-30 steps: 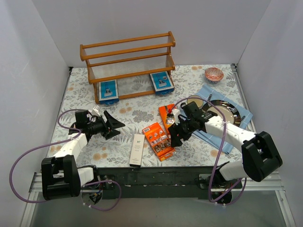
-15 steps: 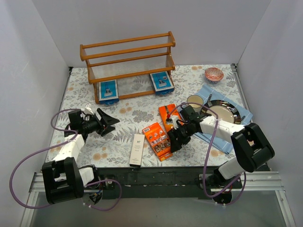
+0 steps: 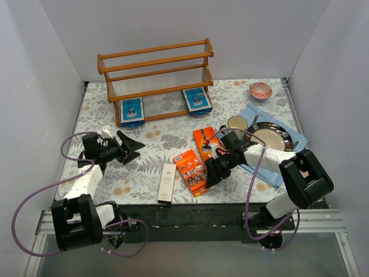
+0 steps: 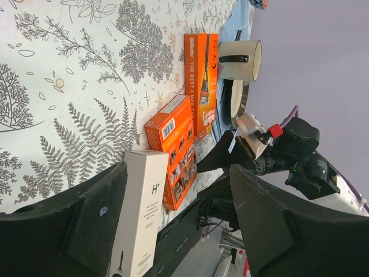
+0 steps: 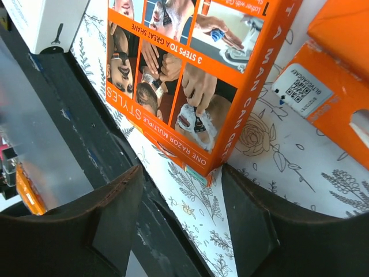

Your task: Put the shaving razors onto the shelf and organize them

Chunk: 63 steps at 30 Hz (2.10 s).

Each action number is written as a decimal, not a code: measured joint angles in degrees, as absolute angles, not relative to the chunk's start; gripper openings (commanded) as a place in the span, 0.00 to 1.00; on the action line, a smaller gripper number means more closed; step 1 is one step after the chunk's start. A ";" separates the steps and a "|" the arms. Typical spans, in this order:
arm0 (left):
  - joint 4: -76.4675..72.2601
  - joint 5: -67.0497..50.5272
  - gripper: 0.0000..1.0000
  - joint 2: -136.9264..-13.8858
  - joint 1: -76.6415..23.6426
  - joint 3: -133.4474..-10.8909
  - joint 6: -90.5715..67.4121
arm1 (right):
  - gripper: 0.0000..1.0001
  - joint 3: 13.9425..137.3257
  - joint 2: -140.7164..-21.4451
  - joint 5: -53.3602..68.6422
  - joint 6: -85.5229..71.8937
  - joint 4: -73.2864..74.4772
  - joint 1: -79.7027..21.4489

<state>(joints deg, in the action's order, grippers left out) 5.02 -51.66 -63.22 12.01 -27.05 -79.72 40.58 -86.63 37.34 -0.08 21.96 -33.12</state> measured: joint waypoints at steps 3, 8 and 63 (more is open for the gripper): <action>4.45 -51.66 0.70 -63.22 12.05 -27.05 -80.18 | 0.63 39.31 -86.13 37.98 -1.39 20.49 -33.01; 3.88 -51.59 0.70 -63.22 12.29 -27.05 -80.90 | 0.47 38.35 -85.76 37.60 -2.83 19.31 -33.01; -6.17 -59.31 0.63 -88.09 -10.63 -32.53 -109.10 | 0.01 56.36 -98.10 61.12 -21.45 0.12 -29.32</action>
<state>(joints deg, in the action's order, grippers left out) -6.17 -59.31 -88.09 -10.63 -32.53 -109.10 56.36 -98.10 61.12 -21.45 0.12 -29.32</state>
